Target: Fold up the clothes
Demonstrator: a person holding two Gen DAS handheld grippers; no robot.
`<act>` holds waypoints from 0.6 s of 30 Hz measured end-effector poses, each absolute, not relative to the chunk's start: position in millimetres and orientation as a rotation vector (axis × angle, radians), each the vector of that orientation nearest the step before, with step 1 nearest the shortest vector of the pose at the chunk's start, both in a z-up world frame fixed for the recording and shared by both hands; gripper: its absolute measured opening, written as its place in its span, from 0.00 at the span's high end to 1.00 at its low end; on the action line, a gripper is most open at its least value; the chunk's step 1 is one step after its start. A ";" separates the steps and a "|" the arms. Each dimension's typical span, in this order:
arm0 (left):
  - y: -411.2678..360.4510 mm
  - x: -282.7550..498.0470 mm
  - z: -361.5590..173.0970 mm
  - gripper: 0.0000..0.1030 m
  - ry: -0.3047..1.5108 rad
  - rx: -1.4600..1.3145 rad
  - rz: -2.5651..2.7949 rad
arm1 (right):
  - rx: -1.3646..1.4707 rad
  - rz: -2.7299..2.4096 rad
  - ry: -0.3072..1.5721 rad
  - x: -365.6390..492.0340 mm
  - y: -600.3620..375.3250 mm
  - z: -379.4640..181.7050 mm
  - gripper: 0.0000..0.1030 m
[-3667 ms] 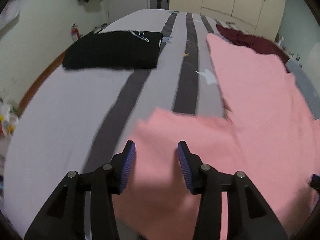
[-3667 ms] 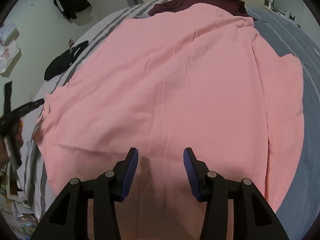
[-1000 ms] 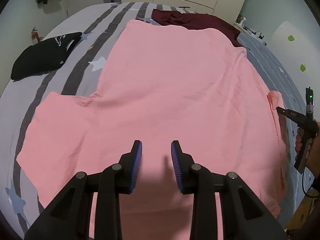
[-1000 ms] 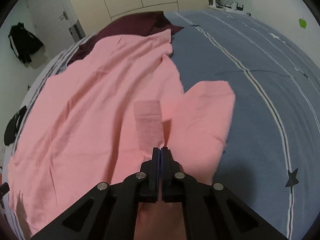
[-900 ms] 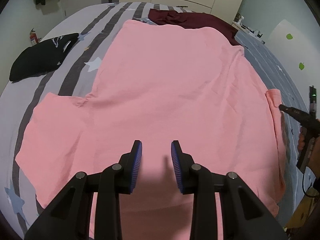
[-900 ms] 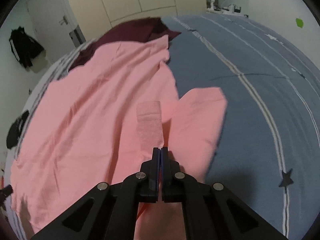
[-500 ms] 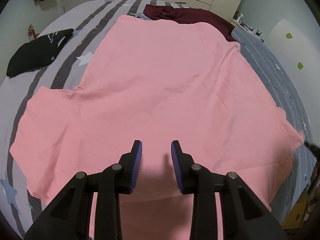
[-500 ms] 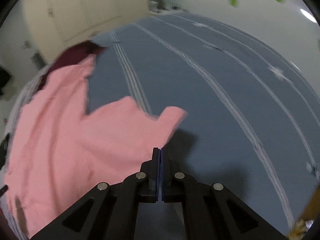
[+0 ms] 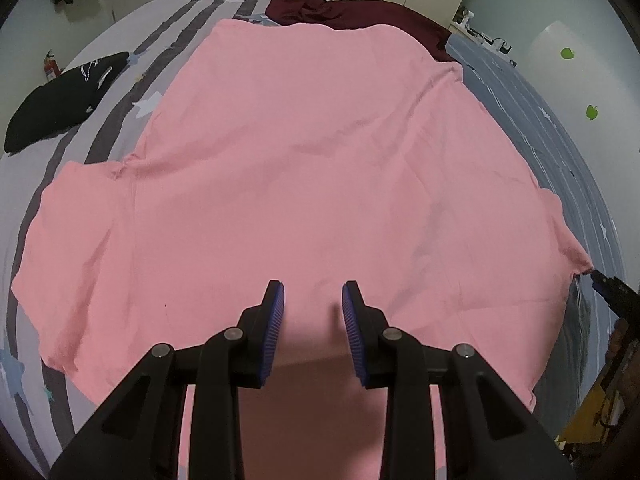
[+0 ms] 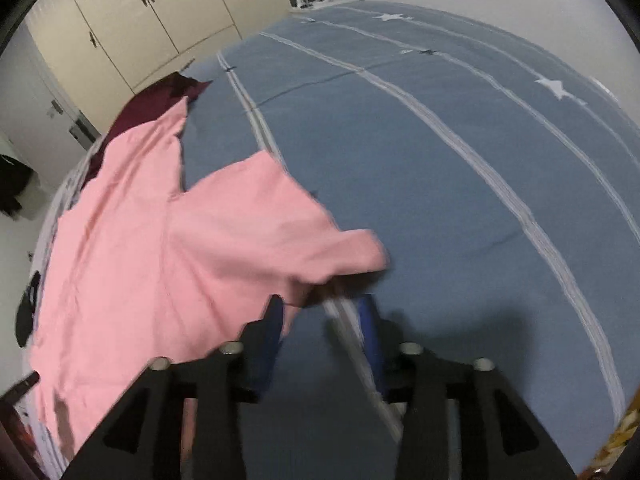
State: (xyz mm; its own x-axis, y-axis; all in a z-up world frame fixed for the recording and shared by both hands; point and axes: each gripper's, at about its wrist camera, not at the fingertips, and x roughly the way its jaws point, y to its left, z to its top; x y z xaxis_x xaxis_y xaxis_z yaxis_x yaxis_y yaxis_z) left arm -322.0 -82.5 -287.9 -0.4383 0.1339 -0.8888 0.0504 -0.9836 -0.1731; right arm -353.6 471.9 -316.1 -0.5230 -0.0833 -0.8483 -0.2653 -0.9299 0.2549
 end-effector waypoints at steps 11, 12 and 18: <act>-82.2 -317.6 -294.4 0.74 -0.258 -1.661 2.608 | -1.489 2.512 0.742 -404.0 510.4 -339.7 0.53; -80.7 -318.7 -293.9 0.74 -0.254 -1.658 2.608 | -1.510 2.509 0.729 -411.2 511.8 -343.5 0.74; -72.1 -325.3 -292.7 0.74 -0.236 -1.647 2.605 | -1.430 2.698 0.520 -440.6 497.5 -306.8 0.98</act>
State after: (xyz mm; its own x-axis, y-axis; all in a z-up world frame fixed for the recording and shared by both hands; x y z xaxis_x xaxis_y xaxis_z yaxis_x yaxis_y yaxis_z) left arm -325.3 -72.1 -292.7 -0.4312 0.1236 -0.8938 0.0392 -0.9871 -0.1554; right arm -440.6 497.5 -306.8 -0.5729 -0.1163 -0.8114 -0.1938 -0.9426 0.2719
